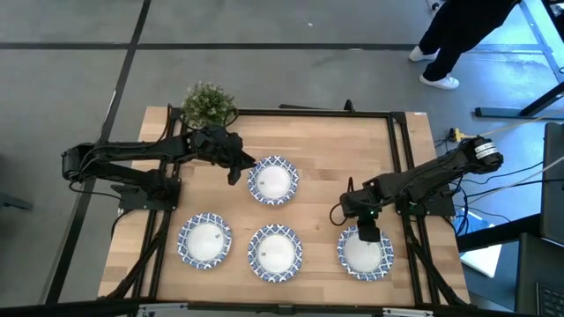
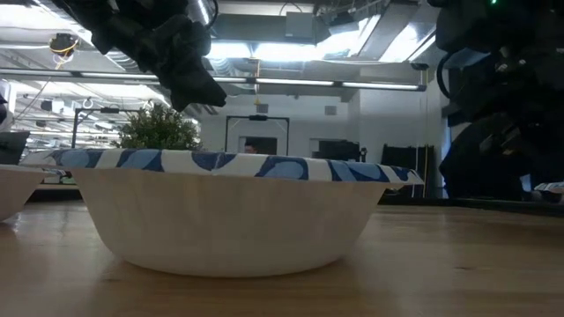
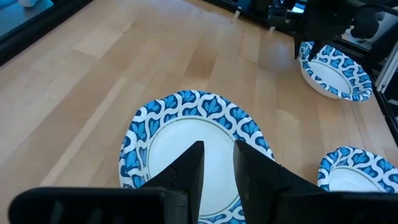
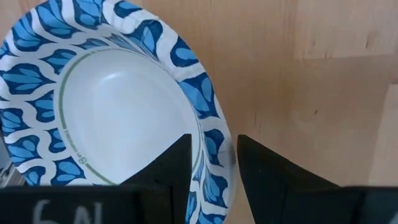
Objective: Nest bowls inside each other
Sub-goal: Stack the white patterned bowl on top of the top white patterned bowl
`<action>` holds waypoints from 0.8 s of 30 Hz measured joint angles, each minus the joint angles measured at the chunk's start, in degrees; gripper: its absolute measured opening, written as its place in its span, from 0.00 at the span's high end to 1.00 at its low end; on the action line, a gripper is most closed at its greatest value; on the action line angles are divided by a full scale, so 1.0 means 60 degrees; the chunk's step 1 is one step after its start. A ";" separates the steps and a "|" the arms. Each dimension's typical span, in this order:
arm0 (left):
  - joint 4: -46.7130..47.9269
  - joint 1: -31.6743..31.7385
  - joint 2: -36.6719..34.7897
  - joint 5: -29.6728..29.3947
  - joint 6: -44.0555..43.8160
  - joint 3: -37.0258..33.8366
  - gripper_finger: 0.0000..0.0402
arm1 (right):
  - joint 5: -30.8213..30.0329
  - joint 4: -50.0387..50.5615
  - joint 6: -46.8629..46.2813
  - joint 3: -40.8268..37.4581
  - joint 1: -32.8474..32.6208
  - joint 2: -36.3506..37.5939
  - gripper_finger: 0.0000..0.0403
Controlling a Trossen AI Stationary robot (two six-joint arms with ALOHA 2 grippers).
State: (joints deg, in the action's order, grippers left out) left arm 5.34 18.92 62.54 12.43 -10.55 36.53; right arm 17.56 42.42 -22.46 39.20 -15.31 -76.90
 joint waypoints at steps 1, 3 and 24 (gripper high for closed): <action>0.0000 0.0000 0.0000 0.0000 -0.0001 0.0000 0.80 | 0.0000 0.0002 0.0000 0.0000 0.0000 0.0000 0.68; -0.0002 0.0000 0.0000 0.0000 0.0000 0.0000 0.80 | 0.0000 -0.0001 0.0000 0.0000 0.0000 0.0000 0.68; 0.0001 0.0004 0.0000 -0.0177 -0.0184 0.0000 0.80 | -0.0008 -0.0087 0.0005 0.0000 0.0000 0.0004 0.96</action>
State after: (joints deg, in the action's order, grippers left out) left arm 5.34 18.94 62.54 11.36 -11.65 36.53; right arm 17.51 41.90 -22.43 39.20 -15.31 -76.88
